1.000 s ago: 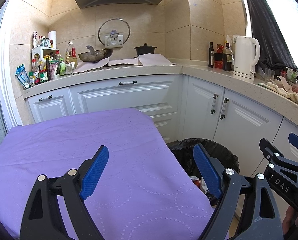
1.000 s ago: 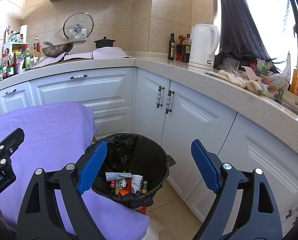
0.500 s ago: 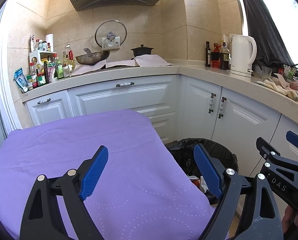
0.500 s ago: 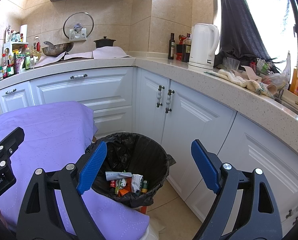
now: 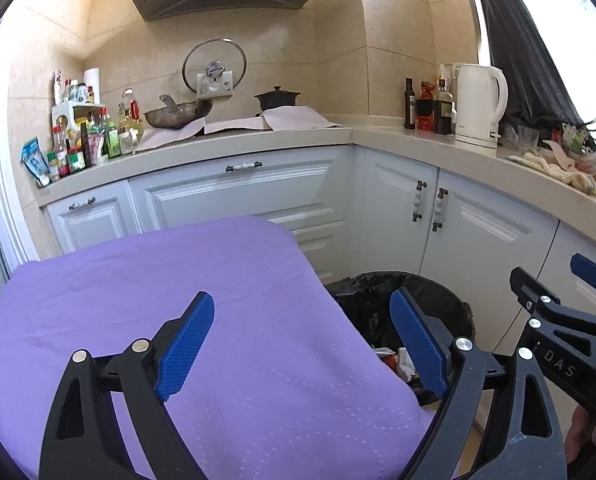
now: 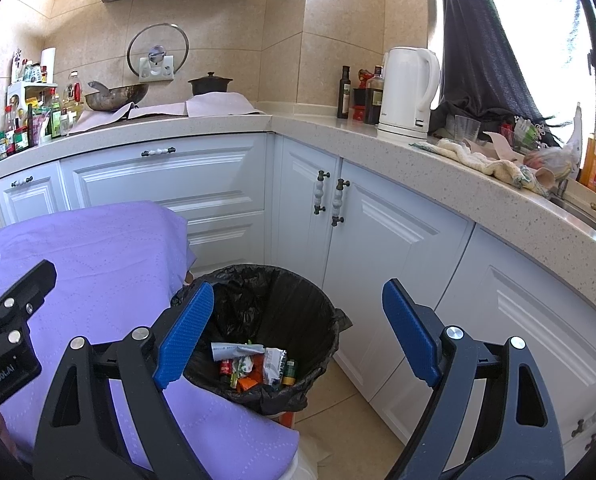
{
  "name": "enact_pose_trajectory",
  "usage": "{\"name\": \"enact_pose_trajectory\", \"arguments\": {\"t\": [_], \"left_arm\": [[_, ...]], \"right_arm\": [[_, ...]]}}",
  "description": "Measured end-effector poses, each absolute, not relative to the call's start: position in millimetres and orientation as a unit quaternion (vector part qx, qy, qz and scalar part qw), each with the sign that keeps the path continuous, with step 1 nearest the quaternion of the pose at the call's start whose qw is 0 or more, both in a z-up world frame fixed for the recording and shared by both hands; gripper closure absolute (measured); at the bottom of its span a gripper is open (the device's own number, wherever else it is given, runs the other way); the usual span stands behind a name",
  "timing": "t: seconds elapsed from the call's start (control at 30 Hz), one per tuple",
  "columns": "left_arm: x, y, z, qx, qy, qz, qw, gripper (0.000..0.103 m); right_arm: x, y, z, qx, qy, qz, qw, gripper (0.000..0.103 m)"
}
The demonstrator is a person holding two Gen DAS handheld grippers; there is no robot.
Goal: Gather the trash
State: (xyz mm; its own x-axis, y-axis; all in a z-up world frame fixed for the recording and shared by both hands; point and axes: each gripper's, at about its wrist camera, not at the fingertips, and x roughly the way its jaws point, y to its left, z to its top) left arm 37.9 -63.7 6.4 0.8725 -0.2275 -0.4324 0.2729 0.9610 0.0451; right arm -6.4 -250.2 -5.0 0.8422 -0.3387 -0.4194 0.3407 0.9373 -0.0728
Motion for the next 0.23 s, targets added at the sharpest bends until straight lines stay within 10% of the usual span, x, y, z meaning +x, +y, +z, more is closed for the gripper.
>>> {"name": "enact_pose_trajectory", "arguments": {"t": [0.23], "left_arm": [[48.9,-56.1,6.6,0.048,0.233,-0.130,0.963,0.016]], "right_arm": [[-1.3,-245.8,-8.2,-0.001,0.222,-0.173,0.959,0.017]]}}
